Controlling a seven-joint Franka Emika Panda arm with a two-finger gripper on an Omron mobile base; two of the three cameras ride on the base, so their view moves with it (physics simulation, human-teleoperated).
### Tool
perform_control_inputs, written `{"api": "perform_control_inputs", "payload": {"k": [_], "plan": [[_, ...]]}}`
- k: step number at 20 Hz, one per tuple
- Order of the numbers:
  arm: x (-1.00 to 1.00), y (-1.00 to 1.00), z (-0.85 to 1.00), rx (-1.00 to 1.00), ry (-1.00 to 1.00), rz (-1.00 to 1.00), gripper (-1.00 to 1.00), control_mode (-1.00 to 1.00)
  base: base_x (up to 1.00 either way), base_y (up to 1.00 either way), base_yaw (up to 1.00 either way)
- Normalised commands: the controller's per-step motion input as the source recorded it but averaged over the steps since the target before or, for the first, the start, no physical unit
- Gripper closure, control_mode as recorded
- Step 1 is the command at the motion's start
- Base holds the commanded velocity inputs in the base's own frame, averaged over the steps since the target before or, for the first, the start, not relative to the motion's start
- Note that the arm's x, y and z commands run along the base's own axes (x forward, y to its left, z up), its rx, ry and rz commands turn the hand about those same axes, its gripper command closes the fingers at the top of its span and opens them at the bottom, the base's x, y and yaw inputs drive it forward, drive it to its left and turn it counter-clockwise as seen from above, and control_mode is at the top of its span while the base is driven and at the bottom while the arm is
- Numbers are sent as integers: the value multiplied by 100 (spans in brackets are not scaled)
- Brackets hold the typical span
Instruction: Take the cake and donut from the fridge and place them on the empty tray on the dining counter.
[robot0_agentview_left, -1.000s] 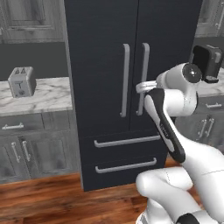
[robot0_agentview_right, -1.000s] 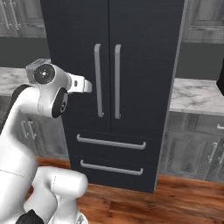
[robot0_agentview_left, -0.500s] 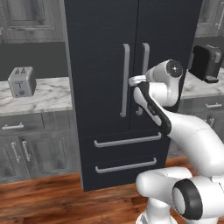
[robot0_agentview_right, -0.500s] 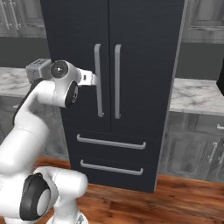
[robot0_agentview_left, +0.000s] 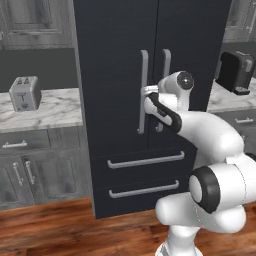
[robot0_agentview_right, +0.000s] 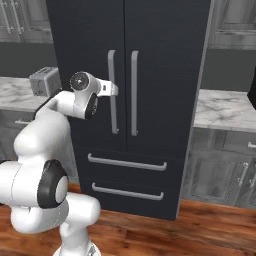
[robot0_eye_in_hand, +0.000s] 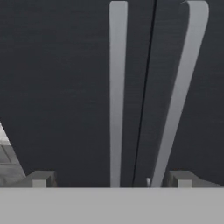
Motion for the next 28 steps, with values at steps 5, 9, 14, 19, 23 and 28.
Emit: {"api": "perform_control_inputs", "payload": {"k": [5, 9, 14, 19, 23, 28], "plan": [[65, 0, -12, 0, 2, 0, -100, -100, 0, 0, 0], [58, 0, -28, 0, -1, 0, -100, -100, 0, 0, 0], [63, 0, -18, 1, 0, 0, -100, -100, 0, 0, 0], [68, 0, -20, 1, 0, 0, -100, -100, 0, 0, 0], [70, 0, -12, 0, 0, 0, -100, -100, 0, 0, 0], [71, 0, -23, 0, 0, 0, -100, -100, 0, 0, 0]]}}
